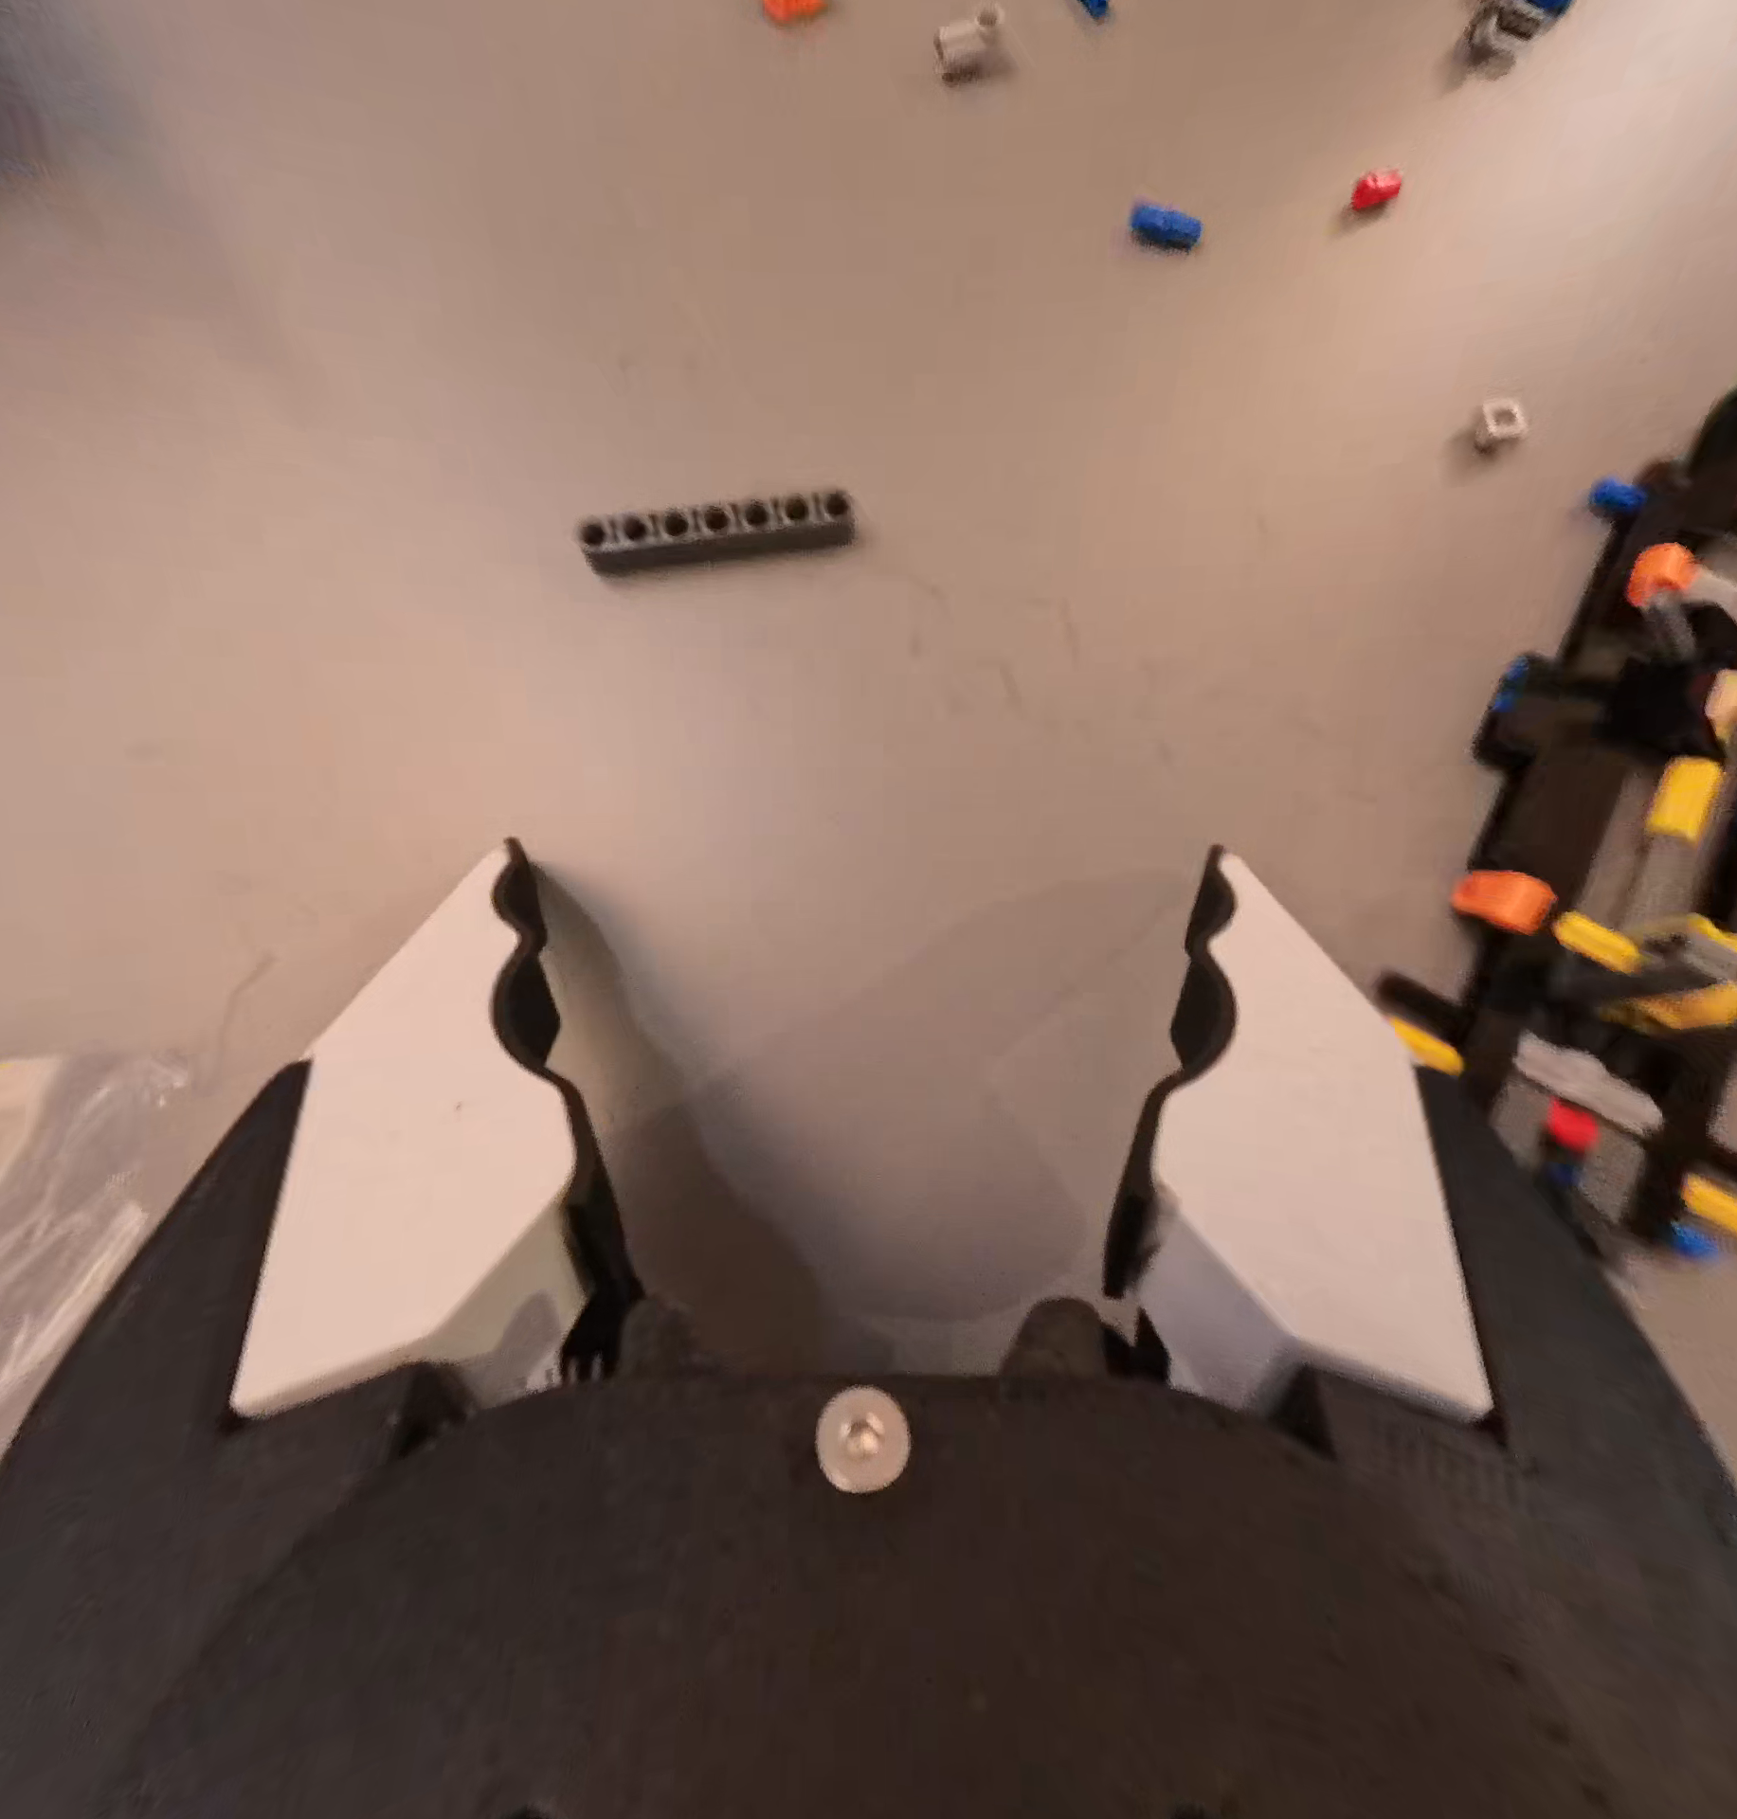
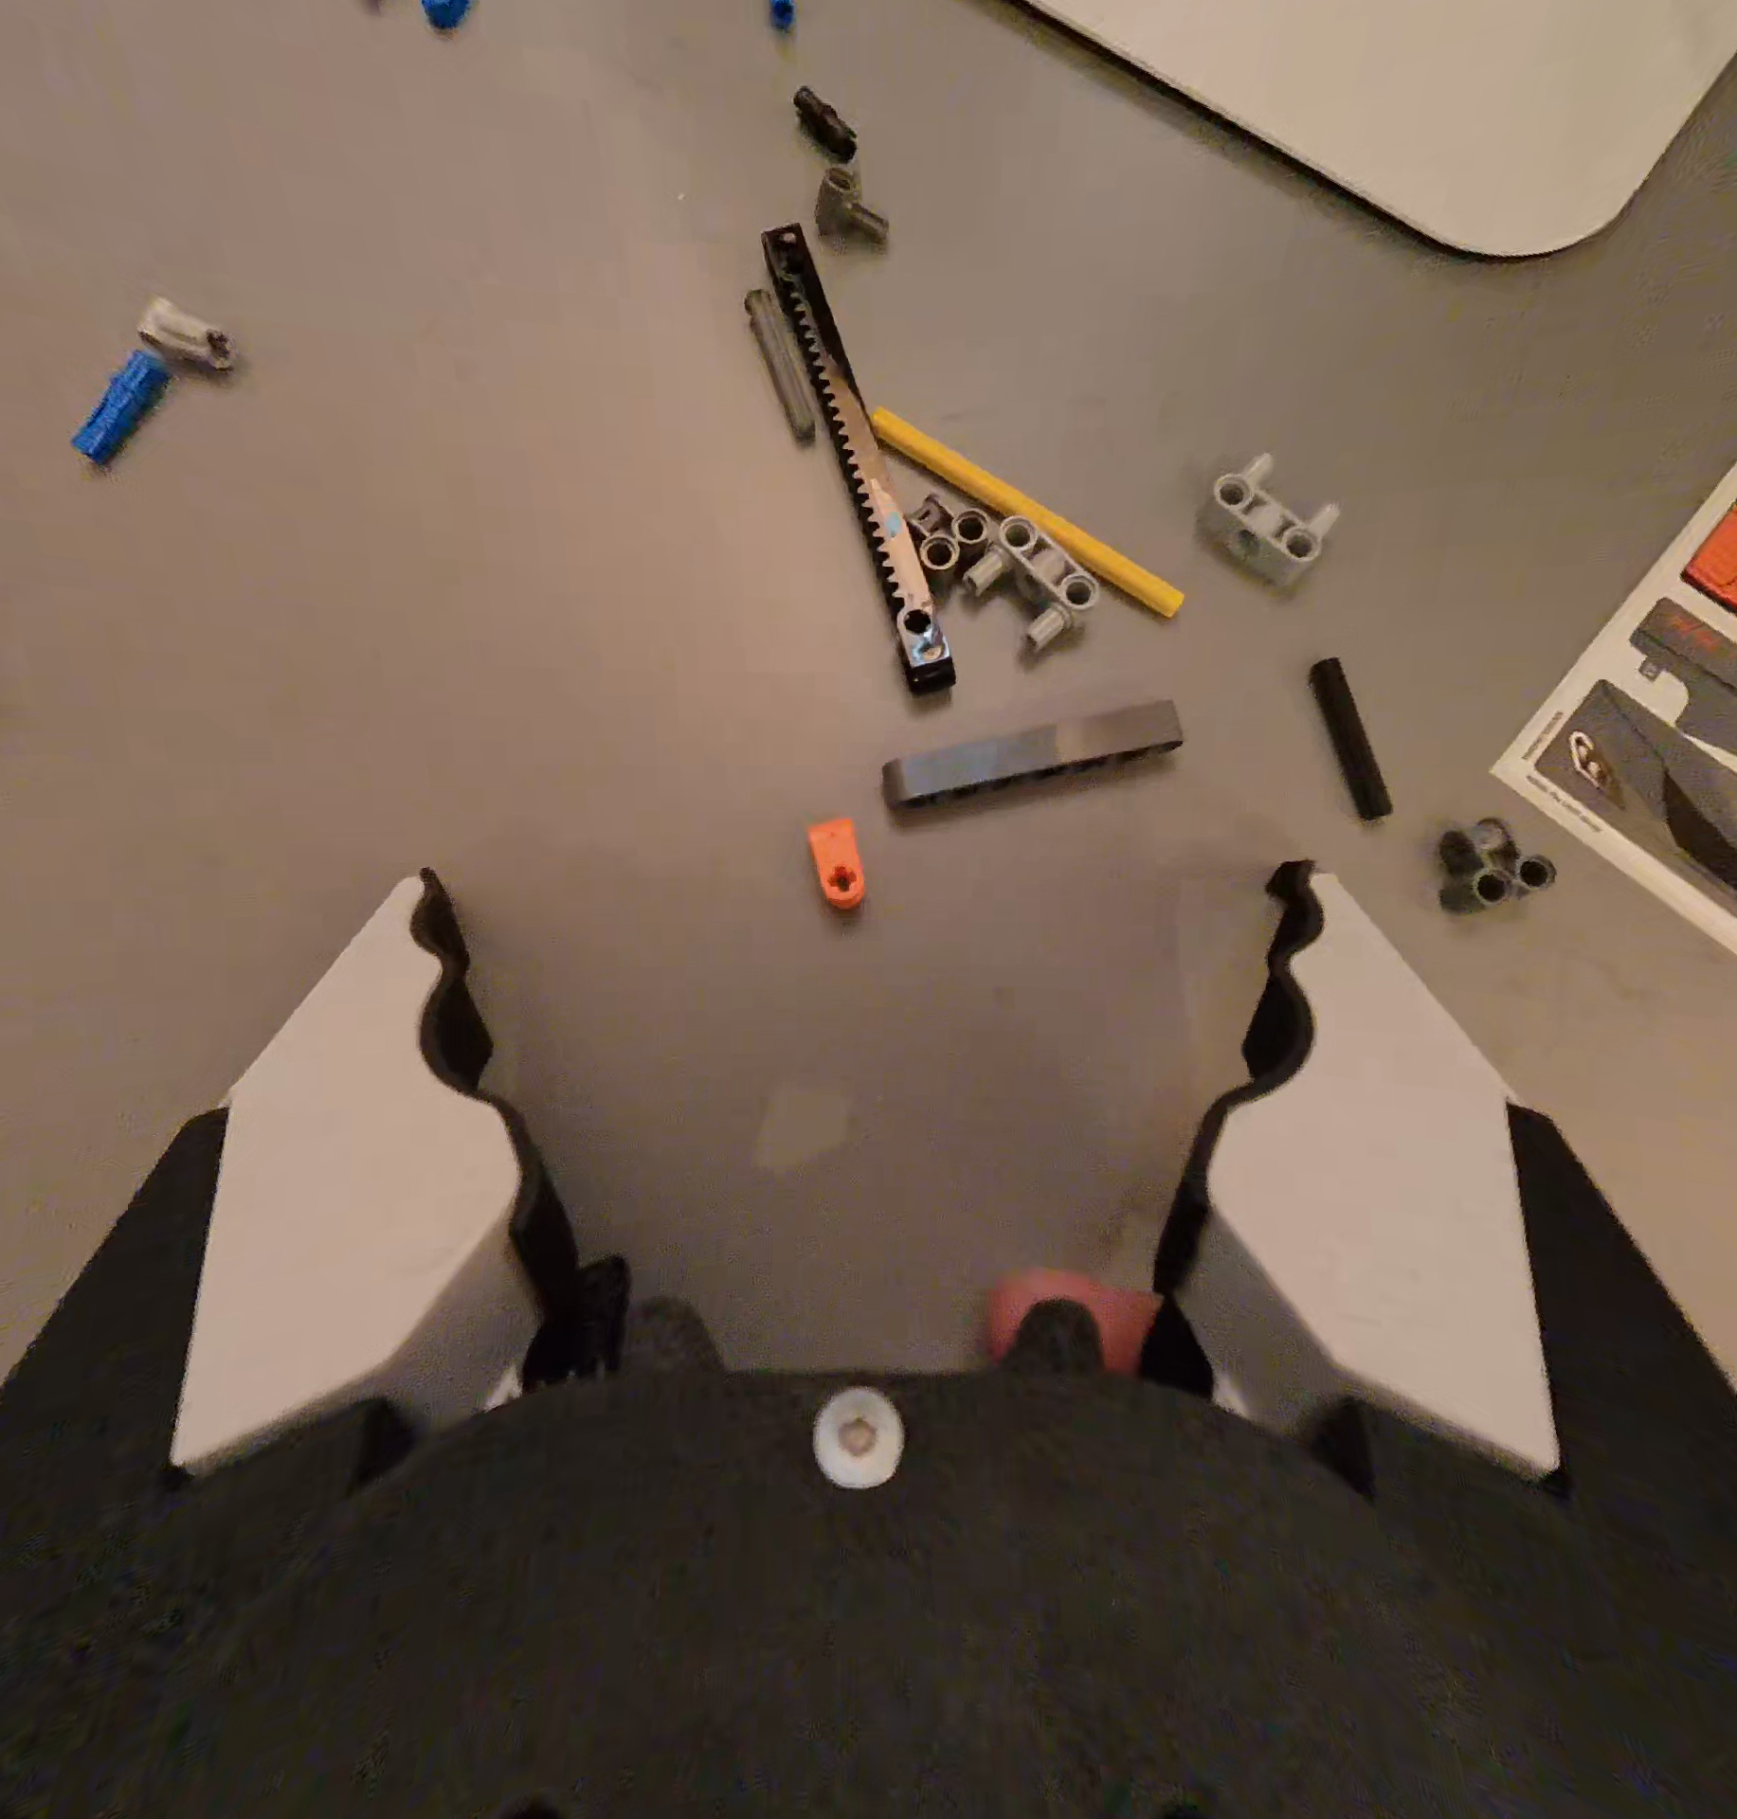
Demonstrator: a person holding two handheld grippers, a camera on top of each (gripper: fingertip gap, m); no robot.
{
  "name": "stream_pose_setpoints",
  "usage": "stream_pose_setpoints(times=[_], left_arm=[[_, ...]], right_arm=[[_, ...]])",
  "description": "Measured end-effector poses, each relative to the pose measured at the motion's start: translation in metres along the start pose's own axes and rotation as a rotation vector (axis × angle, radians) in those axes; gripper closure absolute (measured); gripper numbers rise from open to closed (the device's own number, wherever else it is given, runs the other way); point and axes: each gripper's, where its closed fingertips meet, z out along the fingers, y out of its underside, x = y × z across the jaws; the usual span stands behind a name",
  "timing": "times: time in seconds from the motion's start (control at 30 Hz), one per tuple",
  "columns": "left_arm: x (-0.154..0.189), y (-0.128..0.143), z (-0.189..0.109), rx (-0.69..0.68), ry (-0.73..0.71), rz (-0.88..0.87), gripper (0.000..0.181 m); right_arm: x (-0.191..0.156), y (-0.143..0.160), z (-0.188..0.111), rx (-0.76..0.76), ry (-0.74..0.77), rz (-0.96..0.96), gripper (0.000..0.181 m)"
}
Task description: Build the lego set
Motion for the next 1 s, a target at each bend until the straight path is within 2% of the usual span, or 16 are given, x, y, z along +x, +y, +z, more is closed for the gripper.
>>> stream_pose_setpoints(times=[0.03, 0.1, 0.13, 0.23, 0.37, 0.43, 0.7, 0.83, 0.9, 1.0], left_arm=[[-0.008, -0.004, 0.004, 0.006, -0.060, -0.017, 0.065], [-0.011, -0.009, 0.007, 0.009, -0.069, -0.028, 0.068], [-0.015, -0.011, 0.008, 0.016, -0.095, -0.052, 0.075], [-0.023, -0.015, 0.011, 0.013, -0.154, -0.115, 0.077], [-0.028, -0.021, 0.011, 0.035, -0.246, -0.090, 0.082], [-0.033, -0.022, 0.010, 0.039, -0.302, -0.124, 0.102], [-0.028, -0.018, 0.006, 0.042, -0.222, -0.323, 0.113], [-0.042, -0.013, 0.002, 0.008, -0.384, -0.258, 0.123], [-0.047, -0.009, -0.003, -0.031, -0.455, -0.290, 0.147], [-0.055, -0.011, -0.010, -0.038, -0.565, -0.240, 0.167]], right_arm=[[0.001, -0.001, 0.001, 0.001, 0.010, 0.010, 0.027], [0.002, -0.001, 0.000, 0.003, 0.016, 0.014, 0.028], [0.003, 0.000, 0.000, 0.001, 0.016, 0.013, 0.028], [0.007, 0.000, -0.001, 0.003, 0.033, 0.016, 0.026], [0.017, 0.001, -0.001, -0.003, 0.060, 0.055, 0.026], [0.021, 0.003, -0.003, -0.002, 0.059, 0.054, 0.026], [0.021, 0.004, -0.003, -0.002, 0.064, 0.065, 0.026], [0.021, 0.004, -0.003, -0.010, 0.062, 0.064, 0.026], [0.023, 0.001, -0.001, -0.004, 0.079, 0.081, 0.026], [0.023, 0.000, 0.000, -0.002, 0.083, 0.086, 0.026]])
